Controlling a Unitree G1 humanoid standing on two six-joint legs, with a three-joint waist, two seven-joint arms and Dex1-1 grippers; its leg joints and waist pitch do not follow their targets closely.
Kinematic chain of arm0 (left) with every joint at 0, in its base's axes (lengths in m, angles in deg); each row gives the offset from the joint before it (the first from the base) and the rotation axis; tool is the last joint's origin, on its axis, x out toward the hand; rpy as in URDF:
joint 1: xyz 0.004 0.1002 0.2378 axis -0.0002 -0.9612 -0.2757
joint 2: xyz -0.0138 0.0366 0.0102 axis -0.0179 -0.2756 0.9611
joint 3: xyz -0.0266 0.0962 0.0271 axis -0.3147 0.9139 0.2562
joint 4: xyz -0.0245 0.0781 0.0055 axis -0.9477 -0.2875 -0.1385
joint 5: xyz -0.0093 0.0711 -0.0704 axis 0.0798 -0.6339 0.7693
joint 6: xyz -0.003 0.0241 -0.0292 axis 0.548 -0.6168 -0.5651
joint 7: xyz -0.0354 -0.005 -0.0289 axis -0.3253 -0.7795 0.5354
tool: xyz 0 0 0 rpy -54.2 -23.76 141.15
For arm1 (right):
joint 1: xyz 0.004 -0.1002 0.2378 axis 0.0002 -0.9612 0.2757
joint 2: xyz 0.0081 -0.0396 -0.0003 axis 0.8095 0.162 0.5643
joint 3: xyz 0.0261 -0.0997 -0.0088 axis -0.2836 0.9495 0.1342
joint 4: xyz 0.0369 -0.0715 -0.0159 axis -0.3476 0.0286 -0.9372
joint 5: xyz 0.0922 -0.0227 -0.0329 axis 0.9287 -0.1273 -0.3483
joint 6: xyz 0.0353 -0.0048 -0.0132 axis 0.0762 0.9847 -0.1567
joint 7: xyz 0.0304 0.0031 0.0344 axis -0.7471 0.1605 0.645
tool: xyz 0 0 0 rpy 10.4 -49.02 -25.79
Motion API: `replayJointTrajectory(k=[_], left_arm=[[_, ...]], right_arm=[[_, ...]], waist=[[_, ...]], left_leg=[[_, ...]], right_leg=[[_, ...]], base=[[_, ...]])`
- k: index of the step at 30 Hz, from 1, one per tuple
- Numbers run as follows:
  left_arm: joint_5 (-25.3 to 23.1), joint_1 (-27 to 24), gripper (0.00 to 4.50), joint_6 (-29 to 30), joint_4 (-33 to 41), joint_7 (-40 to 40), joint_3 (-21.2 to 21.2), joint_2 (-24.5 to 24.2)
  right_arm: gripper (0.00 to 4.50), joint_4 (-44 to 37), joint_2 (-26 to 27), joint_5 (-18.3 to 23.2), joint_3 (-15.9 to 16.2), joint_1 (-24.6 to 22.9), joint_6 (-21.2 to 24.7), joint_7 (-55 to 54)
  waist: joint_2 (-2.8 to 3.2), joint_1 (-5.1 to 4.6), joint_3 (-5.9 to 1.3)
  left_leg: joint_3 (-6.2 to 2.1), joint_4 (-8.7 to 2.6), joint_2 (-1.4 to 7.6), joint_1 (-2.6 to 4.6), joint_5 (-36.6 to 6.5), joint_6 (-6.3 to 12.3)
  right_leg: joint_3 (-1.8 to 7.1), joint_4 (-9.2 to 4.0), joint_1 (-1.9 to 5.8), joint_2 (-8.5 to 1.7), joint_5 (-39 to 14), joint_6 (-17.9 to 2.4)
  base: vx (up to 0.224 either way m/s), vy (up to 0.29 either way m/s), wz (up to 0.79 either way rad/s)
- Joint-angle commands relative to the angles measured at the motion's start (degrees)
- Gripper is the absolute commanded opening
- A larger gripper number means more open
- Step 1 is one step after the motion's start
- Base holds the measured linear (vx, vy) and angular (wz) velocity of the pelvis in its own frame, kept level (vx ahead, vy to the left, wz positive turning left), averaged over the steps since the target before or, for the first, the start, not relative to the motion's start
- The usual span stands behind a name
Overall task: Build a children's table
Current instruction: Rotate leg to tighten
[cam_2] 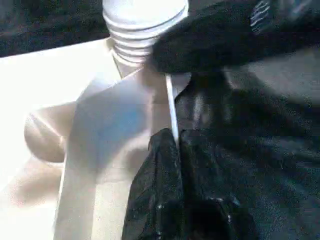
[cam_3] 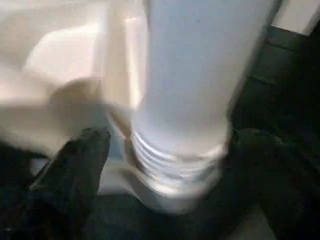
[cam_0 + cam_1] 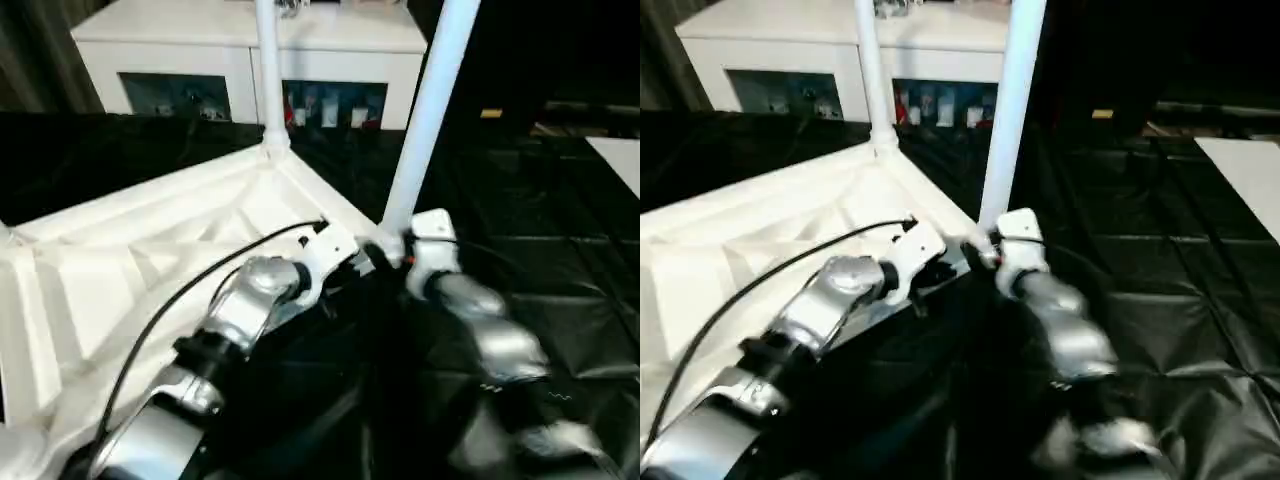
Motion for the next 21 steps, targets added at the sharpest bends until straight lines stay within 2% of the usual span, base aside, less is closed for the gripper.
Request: replayJointTrajectory(k=[1, 3, 4, 5, 7, 8, 10, 11, 12, 16, 18, 21], left_arm=[[0.2, -0.6, 0.0, -4.6, 2.6, -4.2, 1.3, -1.3], [1.1, -2.0, 0.0, -5.7, 4.7, -8.3, 2.4, -3.7], [2.5, -3.7, 0.0, -6.8, 7.5, -13.5, 3.8, -6.2], [2.6, -3.8, 0.0, -6.8, 7.7, -13.8, 3.8, -6.4], [4.7, -5.9, 0.0, -7.6, 11.5, -20.4, 5.4, -9.5], [4.9, -6.1, 0.0, -7.4, 11.9, -20.9, 5.4, -9.8], [5.8, -7.0, 0.0, -7.4, 13.9, -23.1, 5.3, -11.0], [6.3, -7.3, 0.0, -6.9, 14.9, -24.0, 5.2, -11.4], [6.3, -7.3, 0.0, -6.9, 14.9, -24.0, 5.2, -11.4], [6.6, -7.9, 0.0, -6.9, 15.9, -24.8, 4.9, -12.7], [6.6, -7.9, 0.0, -6.9, 15.8, -24.8, 4.8, -13.1], [6.6, -7.9, 0.0, -7.2, 15.5, -24.8, 4.5, -13.4]], right_arm=[[4.34, -2.8, -1.9, 0.7, 0.6, -0.6, 0.6, 5.0], [4.34, -6.3, -6.5, 2.1, 1.6, -2.7, 0.4, 12.6], [4.34, -9.0, -9.5, 3.9, 2.1, -4.4, 0.8, 17.9], [4.34, -9.1, -9.6, 4.1, 2.1, -4.5, 0.8, 18.2], [4.34, -12.1, -12.3, 6.9, 2.3, -6.2, 2.3, 23.2], [4.34, -12.4, -12.5, 7.2, 2.4, -6.3, 2.4, 23.7], [4.34, -13.9, -13.6, 8.5, 2.8, -7.0, 3.3, 26.8], [4.34, -14.4, -14.0, 8.7, 3.2, -7.2, 3.5, 28.2], [4.34, -14.4, -14.0, 8.7, 3.2, -7.2, 3.5, 28.2], [4.34, -14.8, -15.3, 7.9, 5.2, -7.3, 3.8, 31.3], [4.08, -14.4, -16.0, 7.0, 6.0, -7.5, 3.4, 32.2], [3.97, -14.4, -17.0, 6.1, 6.8, -7.9, 3.2, 33.3]], waist=[[-0.64, 0.22, -3.79], [-0.62, 0.33, -3.71], [0.26, 0.48, -3.73], [-0.19, 0.5, -3.74], [-0.2, 0.5, -3.6], [-0.19, 0.61, -3.55], [-0.02, 0.6, -3.24], [-0.62, 0.78, -3.19], [-0.51, 0.82, -3.15], [-0.64, 1.1, -3.17], [-0.68, 1.16, -3.2], [-0.76, 1.27, -3.38]], left_leg=[[-1.1, -4.04, 2.67, 0.18, -8.4, 5.06], [-1.06, -4.02, 2.87, 0.35, -9.1, 5.22], [-1.26, -4.06, 2.87, 0.32, -9.4, 5.19], [-1.24, -4.12, 3.23, 0.37, -9.4, 5.39], [-1.12, -4.2, 3.14, 0.58, -10.6, 5.44], [-1.11, -4.29, 3.34, 0.67, -11.3, 5.08], [-1.08, -4.56, 3.37, 0.94, -13.7, 4.03], [-1.02, -4.6, 3.42, 1.18, -14.9, 3.27], [-1.07, -4.65, 3.44, 1.15, -15.1, 2.94], [-1.11, -4.72, 3.31, 0.72, -13.6, 2.33], [-1.14, -4.64, 3.23, 0.67, -12.8, 2.35], [-1.09, -4.45, 3.21, 0.62, -11.3, 2.68]], right_leg=[[2.42, -3.58, 3.36, -3.07, -10.7, -12.4], [2.47, -3.66, 3.18, -3.2, -11.6, -12.8], [2.41, -3.59, 3.32, -3.18, -11.6, -12.9], [2.54, -3.43, 3.34, -3.2, -10.3, -13.2], [2.47, -3.52, 3.0, -3.09, -10.9, -14.1], [2.57, -3.47, 2.97, -3.17, -11.9, -14.2], [2.53, -3.98, 2.65, -3.06, -15.5, -13.6], [2.58, -4.16, 2.43, -3.14, -17.5, -13.1], [2.65, -4.12, 2.46, -3.21, -18.1, -12.9], [2.74, -4.0, 2.7, -3.28, -18.1, -11.7], [2.75, -3.98, 2.71, -3.34, -18.4, -11.3], [2.74, -3.81, 2.77, -3.29, -16.9, -11.5]], base=[[0.0, 0.0, 0.0], [0.0, 0.0, 0.0], [0.0, 0.0, 0.0], [0.0, 0.0, 0.0], [0.0, 0.0, 0.0], [0.0, 0.0, 0.0], [0.0, 0.0, 0.0], [0.0, 0.0, 0.0], [0.0, 0.0, 0.0], [0.0, 0.0, 0.0], [0.0, 0.0, 0.0], [0.0, 0.0, 0.0]])
